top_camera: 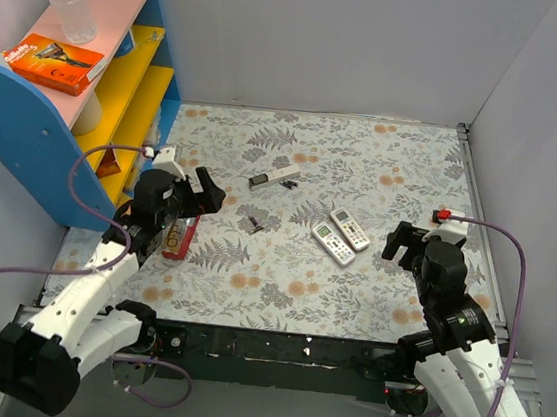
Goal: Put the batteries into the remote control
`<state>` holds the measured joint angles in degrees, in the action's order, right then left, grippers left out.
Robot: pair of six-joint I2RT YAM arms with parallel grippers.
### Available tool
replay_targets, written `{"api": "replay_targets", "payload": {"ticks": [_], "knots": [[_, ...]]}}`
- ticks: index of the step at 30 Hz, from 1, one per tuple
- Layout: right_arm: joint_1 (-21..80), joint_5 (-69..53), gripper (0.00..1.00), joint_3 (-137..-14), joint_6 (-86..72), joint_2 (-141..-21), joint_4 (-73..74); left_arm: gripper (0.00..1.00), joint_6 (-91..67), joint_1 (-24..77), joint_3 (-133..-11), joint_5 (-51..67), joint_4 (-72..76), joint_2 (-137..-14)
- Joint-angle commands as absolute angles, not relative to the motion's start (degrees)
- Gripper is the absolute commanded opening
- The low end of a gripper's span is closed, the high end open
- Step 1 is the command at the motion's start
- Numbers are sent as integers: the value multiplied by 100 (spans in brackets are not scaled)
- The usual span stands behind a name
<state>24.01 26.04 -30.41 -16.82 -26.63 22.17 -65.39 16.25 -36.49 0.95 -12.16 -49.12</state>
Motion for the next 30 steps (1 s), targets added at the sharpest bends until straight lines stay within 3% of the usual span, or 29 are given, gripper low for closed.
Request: {"api": "replay_targets", "payload": {"ticks": [1, 17, 23, 30], "knots": [[2373, 2461, 95, -3059, -1767, -2505, 1863, 98, -6346, 1652, -4296, 360, -984, -5702], [2382, 2136, 93, -2936, -1749, -2364, 1696, 98, -5651, 1863, -6248, 281, -940, -8568], [2382, 2101, 93, -3014, -1671, -2364, 1740, 98, -5634, 1986, -6065, 378, -932, -8421], [2382, 2048, 97, -3085, -1530, -2013, 1837, 98, -6099, 1995, -4994, -447, -731, -6894]]}}
